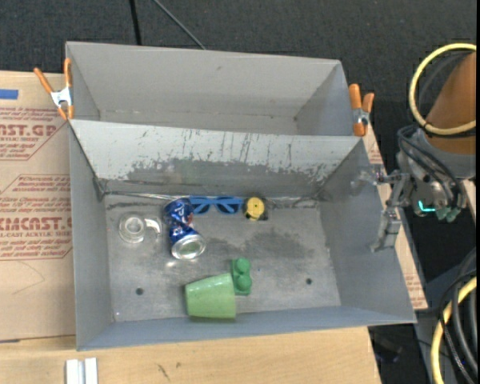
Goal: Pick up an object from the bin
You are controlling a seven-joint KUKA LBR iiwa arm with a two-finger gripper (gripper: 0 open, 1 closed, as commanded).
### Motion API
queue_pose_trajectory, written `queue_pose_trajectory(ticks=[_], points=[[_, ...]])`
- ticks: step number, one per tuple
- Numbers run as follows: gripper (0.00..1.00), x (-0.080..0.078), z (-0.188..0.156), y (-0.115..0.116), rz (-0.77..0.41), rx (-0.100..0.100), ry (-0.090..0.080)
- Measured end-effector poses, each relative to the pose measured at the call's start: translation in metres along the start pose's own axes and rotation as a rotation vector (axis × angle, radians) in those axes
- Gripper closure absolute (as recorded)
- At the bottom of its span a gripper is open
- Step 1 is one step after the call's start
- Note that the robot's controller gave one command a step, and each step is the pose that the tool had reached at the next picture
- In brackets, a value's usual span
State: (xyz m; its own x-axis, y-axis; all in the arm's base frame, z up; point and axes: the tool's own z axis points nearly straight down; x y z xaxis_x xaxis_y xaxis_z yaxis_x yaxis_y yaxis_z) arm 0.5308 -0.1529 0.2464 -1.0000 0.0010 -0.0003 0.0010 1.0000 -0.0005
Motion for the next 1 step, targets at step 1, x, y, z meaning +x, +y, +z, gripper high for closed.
queue_pose_trajectory(ticks=[1], points=[[0.00,-0.0200,0.1813,0.0909,-0.119,-0.004,0.005]])
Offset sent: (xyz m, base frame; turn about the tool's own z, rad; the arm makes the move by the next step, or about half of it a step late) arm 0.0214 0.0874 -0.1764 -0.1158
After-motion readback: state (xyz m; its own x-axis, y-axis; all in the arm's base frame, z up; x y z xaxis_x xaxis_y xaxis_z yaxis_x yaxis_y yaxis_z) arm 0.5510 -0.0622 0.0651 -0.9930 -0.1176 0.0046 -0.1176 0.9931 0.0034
